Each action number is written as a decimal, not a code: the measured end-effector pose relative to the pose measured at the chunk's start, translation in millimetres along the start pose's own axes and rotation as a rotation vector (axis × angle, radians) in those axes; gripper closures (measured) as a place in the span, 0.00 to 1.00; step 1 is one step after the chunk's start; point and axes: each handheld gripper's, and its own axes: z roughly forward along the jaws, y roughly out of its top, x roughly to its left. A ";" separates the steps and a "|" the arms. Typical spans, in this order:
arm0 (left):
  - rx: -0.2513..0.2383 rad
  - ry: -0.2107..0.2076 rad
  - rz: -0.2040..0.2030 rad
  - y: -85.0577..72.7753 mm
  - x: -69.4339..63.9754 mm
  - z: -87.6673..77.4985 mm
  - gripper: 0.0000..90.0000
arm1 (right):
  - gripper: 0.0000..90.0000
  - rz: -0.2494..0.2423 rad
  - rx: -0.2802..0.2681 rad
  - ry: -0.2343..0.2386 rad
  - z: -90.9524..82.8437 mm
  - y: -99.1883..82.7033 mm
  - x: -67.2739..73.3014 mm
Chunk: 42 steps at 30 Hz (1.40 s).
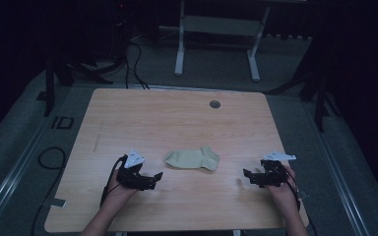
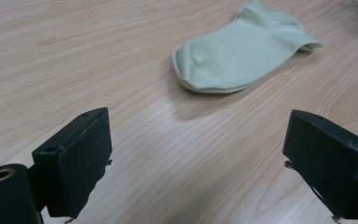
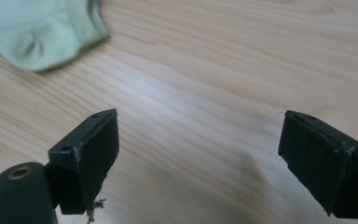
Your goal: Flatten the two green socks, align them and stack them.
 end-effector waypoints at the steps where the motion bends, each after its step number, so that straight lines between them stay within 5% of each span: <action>1: 0.000 0.000 0.000 0.0 0.0 0.0 0.09 | 0.14 0.000 0.000 0.000 0.0 0.0 0.0; 16: -0.052 0.056 -0.069 -25.0 15.7 -25.3 0.09 | 0.14 0.048 -0.008 -0.068 -22.7 -36.6 -9.1; 29: -0.072 0.097 -0.077 -38.5 18.6 -41.9 0.09 | 0.14 0.101 -0.075 -0.089 -41.7 -50.8 -22.5; 42: -0.072 0.229 -0.134 -61.8 43.3 -72.6 0.09 | 0.14 0.160 -0.097 -0.155 -46.2 -58.0 -29.7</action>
